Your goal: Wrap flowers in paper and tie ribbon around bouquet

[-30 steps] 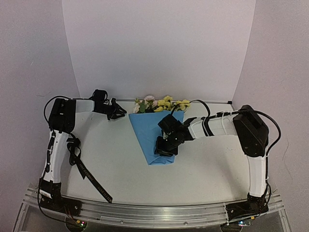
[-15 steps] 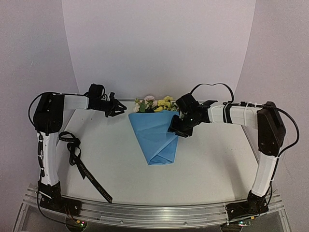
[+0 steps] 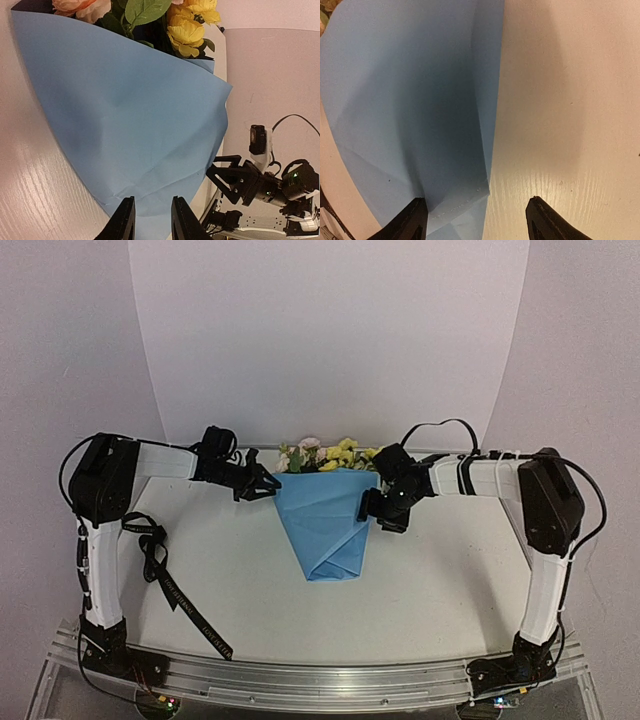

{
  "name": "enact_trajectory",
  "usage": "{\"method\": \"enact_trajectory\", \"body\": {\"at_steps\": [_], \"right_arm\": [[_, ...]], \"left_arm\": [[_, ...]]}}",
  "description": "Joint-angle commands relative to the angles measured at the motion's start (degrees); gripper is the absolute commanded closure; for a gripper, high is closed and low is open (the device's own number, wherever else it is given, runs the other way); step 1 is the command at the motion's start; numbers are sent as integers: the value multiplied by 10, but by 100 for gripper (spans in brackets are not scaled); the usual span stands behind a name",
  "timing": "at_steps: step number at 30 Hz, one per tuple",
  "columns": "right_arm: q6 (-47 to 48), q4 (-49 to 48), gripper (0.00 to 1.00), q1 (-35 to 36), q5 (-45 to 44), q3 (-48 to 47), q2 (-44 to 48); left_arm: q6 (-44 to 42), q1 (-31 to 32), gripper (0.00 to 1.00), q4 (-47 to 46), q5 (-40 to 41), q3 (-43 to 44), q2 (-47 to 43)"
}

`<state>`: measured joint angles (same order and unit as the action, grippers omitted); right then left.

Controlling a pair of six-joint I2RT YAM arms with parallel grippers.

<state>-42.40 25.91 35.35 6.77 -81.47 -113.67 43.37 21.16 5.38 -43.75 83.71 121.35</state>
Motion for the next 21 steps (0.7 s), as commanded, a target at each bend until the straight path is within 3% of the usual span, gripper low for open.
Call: {"method": "enact_trajectory", "body": {"at_steps": [1, 6, 17, 20, 21], "right_arm": [[12, -45, 32, -26, 28, -24, -39], [10, -75, 37, -38, 54, -45, -70], [-16, -110, 58, -54, 83, -74, -113], [-26, -123, 59, -54, 93, -57, -104], [-29, -132, 54, -53, 94, -40, -94]], "left_arm": [[-1, -4, 73, -16, -6, -12, -48], [-10, -4, 73, -4, -7, -38, -75], [-10, -1, 74, 5, 16, -71, -84], [-17, 17, 74, 15, 28, -58, -70], [-18, 23, 74, 17, 29, -54, -64]]}}
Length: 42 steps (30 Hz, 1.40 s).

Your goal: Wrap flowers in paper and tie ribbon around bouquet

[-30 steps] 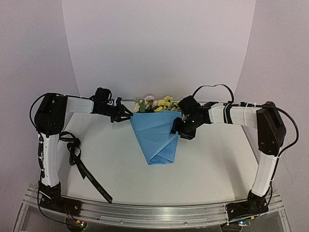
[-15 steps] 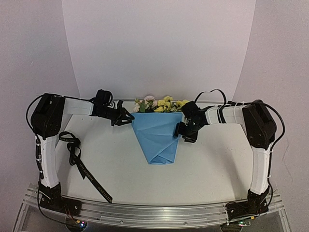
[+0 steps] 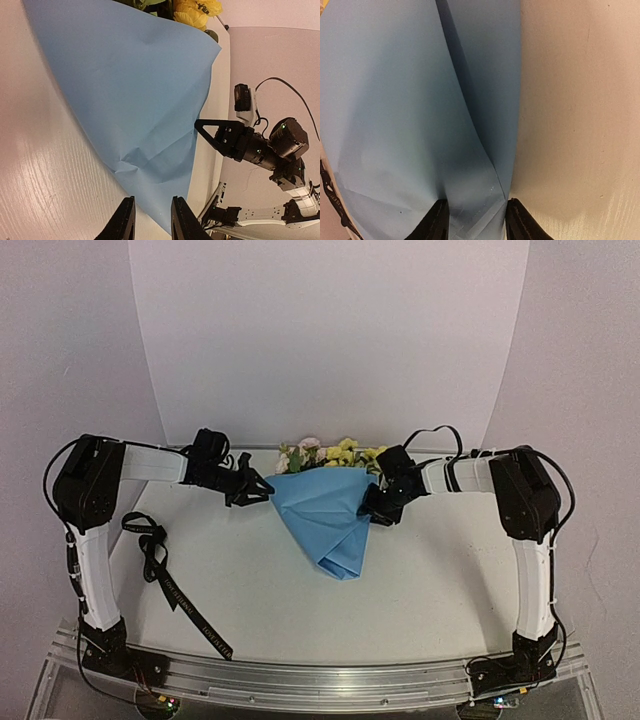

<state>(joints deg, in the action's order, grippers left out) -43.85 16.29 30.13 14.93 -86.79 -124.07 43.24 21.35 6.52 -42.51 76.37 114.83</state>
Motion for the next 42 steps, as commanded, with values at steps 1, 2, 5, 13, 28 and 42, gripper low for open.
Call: {"method": "enact_trajectory", "body": {"at_steps": [1, 2, 5, 13, 28, 42], "right_arm": [[-18, -51, 46, -1, 12, 36, 26], [-19, -66, 40, -2, 10, 59, 41], [-16, -82, 32, -2, 9, 90, 69], [-6, -115, 28, -17, 44, 84, 66], [-4, -141, 28, -30, 64, 82, 58], [25, -91, 32, -58, 14, 96, 88]], "left_arm": [[-15, 26, 74, 5, 17, 21, 6], [-12, 29, 74, 2, 18, 20, 10], [-7, 32, 74, -7, 26, 18, 18], [-45, 47, 75, 44, 90, 56, 53], [-45, 90, 75, 83, 131, 188, 169], [-15, 113, 75, 98, 120, 340, 273]]}}
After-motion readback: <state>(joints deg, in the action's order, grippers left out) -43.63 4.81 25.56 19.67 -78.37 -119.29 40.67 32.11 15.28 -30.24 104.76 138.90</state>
